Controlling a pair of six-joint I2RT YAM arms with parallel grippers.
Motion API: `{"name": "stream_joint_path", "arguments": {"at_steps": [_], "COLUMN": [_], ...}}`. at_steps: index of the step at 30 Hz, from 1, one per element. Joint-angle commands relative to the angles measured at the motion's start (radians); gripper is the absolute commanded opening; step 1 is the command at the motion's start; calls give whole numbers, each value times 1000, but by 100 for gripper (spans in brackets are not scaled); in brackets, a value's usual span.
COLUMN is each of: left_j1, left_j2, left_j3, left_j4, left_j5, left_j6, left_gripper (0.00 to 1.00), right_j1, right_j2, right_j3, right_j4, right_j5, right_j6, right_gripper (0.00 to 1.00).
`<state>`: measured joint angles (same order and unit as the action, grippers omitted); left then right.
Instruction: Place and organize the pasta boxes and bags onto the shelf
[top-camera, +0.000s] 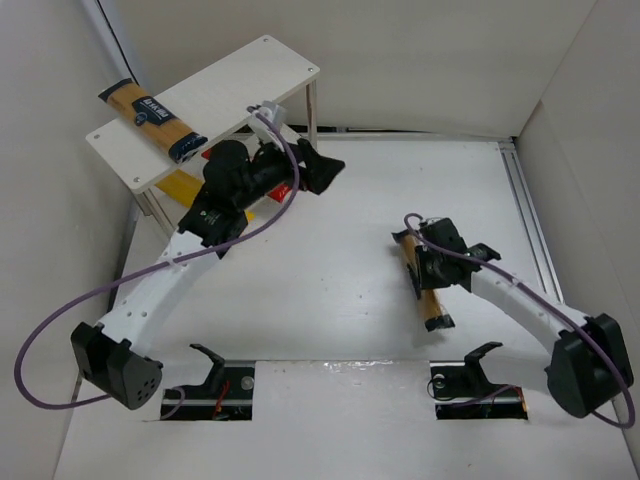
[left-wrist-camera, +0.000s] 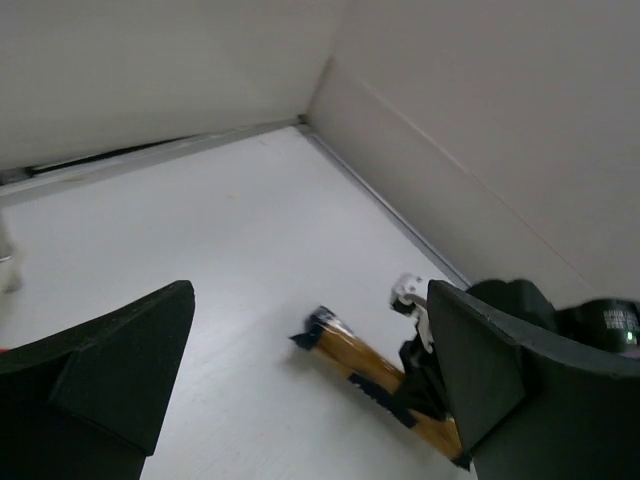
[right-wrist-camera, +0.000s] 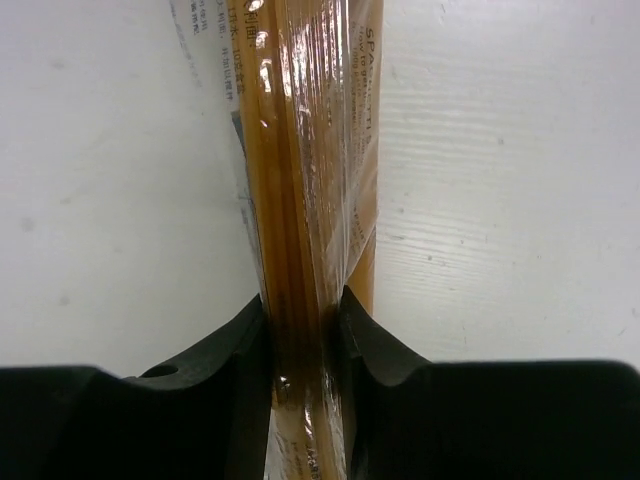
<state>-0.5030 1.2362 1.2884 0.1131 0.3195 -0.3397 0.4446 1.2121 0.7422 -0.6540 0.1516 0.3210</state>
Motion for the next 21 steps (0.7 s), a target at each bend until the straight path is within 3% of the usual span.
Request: {"name": "stream_joint_path", "arguments": {"at_steps": [1,4,7,15,21], "left_j1": [-45,-68,-95,-204,-250], "left_j2": [22,31,31,81,164], "left_j3": [-102,-278,-353,-376,-351], "left_j4": [202,389,491,510,576], "left_j5": [212,395,414,187,156], "left_j6": [-11,-113,-237,-390,-432], "left_gripper": [100,100,100,100,100], "right_j1": [20,20,20,20,20], "right_j2": [-153,-264,-345,-465,-465], "right_j3": [114,114,89,80,80], "right_j4": [145,238,310,385,408], "right_j5": [-49,-124,-199,-300,-339], "right_j6": [-126,-154,-165,-154,-134], "right_gripper": [0,0,0,0,0]}}
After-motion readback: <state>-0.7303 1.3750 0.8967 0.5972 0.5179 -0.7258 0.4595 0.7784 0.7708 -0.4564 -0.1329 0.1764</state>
